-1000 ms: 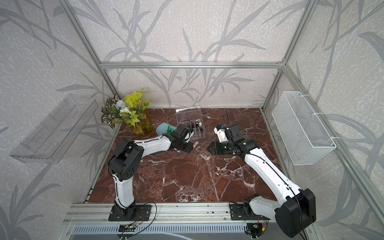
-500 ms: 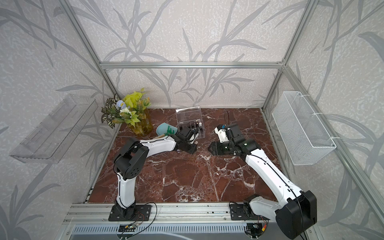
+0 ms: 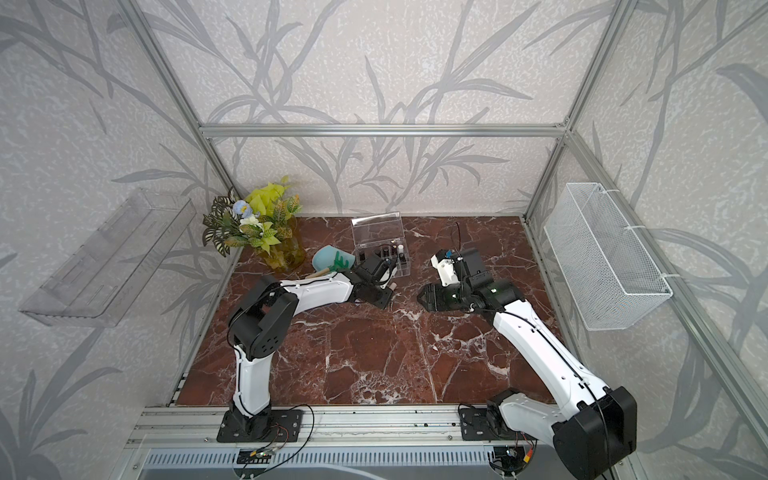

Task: Arrange the lipsticks in the organizer
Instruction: Pick up the lipstick at the center of the board.

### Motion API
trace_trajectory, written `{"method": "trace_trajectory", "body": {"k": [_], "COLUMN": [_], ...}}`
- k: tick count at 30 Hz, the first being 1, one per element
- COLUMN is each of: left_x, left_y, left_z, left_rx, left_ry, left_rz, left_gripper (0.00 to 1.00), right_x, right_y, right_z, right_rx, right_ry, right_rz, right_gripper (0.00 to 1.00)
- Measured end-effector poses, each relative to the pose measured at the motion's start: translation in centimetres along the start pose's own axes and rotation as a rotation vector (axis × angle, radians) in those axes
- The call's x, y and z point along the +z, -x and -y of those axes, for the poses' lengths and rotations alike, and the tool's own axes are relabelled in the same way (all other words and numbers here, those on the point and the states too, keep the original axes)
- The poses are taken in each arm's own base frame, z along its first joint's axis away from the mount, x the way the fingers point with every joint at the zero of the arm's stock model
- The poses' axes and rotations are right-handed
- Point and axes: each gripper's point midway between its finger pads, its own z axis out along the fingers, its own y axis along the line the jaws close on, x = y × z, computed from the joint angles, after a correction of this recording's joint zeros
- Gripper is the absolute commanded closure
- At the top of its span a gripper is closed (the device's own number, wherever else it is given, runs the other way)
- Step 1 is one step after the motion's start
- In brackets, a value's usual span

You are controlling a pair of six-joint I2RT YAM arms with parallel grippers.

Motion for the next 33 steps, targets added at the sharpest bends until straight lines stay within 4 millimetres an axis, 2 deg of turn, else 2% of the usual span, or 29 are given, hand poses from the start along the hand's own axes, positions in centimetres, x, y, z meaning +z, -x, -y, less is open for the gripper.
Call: {"method": "trace_trajectory", "body": {"k": [4, 12, 15, 21, 26, 33], "left_x": [-2.0, -12.1, -14.2, -15.0, -15.9, -17.2], "left_y": [-0.2, 5.0, 5.4, 4.8, 4.5, 4.6], "left_z": [1.1, 6.2, 7.6, 9.0, 9.4, 9.9], "left_rx": [0.017, 0.104, 0.131, 0.163, 0.176, 0.188], "left_ry": [-0.049, -0.279, -0.342, -0.409, -0.431, -0.457], "left_rz": [0.024, 0.276, 0.31, 0.299, 0.299, 0.315], "left_gripper": [0.82, 0.82, 0.82, 0.82, 0.82, 0.82], "right_x": [-0.2, -0.6, -0.5, -0.3, 0.0, 1.1], "right_y": [0.1, 1.0, 1.9, 3.2, 4.3, 4.9], "right_z": [0.0, -0.7, -1.3, -2.2, -2.5, -2.3], "right_rx": [0.012, 0.068, 0.077, 0.092, 0.099, 0.122], "right_ry": [0.019, 0.127, 0.178, 0.247, 0.283, 0.303], "right_rz": [0.001, -0.014, -0.014, -0.016, -0.011, -0.033], "right_gripper": [0.43, 0.31, 0.31, 0.31, 0.35, 0.39]}}
